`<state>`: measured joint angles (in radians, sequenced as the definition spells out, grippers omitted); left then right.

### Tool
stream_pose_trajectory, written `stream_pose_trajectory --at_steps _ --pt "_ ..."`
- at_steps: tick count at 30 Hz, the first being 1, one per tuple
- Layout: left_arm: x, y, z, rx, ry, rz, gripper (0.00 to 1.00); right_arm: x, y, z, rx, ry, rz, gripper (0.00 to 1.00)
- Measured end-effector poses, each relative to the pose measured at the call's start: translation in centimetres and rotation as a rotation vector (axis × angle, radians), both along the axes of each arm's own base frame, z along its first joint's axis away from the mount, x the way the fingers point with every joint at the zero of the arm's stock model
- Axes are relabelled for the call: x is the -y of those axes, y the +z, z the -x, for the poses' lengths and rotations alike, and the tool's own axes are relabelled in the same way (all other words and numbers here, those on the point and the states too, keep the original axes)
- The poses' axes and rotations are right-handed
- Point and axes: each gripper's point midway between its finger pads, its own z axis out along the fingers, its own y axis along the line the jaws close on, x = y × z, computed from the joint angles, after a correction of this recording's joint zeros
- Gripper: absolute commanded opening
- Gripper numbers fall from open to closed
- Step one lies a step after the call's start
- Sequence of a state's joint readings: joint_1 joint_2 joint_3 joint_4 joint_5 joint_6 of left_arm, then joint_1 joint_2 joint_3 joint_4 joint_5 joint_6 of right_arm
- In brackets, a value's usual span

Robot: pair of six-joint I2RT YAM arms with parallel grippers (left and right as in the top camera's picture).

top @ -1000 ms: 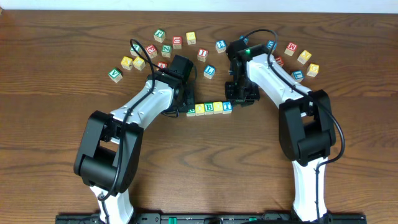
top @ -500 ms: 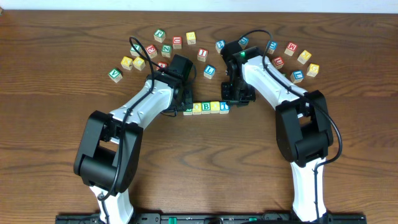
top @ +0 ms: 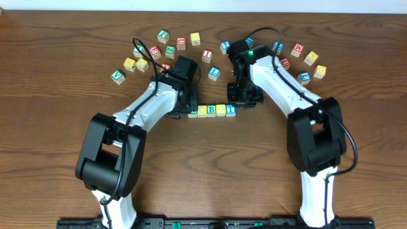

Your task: Spell out ROBOT

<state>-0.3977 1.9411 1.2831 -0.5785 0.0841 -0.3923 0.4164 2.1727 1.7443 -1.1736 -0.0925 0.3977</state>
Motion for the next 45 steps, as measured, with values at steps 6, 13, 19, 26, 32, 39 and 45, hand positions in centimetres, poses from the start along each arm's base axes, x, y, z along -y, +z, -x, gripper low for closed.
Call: stream_pose_trajectory --at_steps 6,13,19,26,32,39,45 --pt "0.1 0.0 0.1 0.000 -0.004 0.000 0.07 -0.7 0.5 0.6 0.000 0.021 -0.005 0.20" --pt "0.1 0.0 0.2 -0.006 -0.005 0.001 0.07 -1.0 0.5 0.5 0.007 0.028 -0.009 0.19" --pt "0.2 0.0 0.2 -0.008 -0.006 0.004 0.07 -0.2 0.5 0.9 -0.009 0.026 0.023 0.19" --pt "0.2 -0.1 0.3 -0.010 -0.006 0.004 0.08 0.7 0.2 0.6 -0.006 0.009 0.040 0.18" --pt "0.2 -0.1 0.3 -0.010 -0.006 0.003 0.07 1.0 -1.6 1.0 -0.009 -0.005 0.042 0.17" --pt "0.2 -0.1 0.3 -0.011 -0.006 0.003 0.08 0.6 -2.1 0.3 0.023 -0.012 0.027 0.17" --pt "0.2 0.0 0.3 -0.010 -0.006 0.003 0.08 0.4 -2.1 -0.1 0.042 -0.012 0.018 0.17"
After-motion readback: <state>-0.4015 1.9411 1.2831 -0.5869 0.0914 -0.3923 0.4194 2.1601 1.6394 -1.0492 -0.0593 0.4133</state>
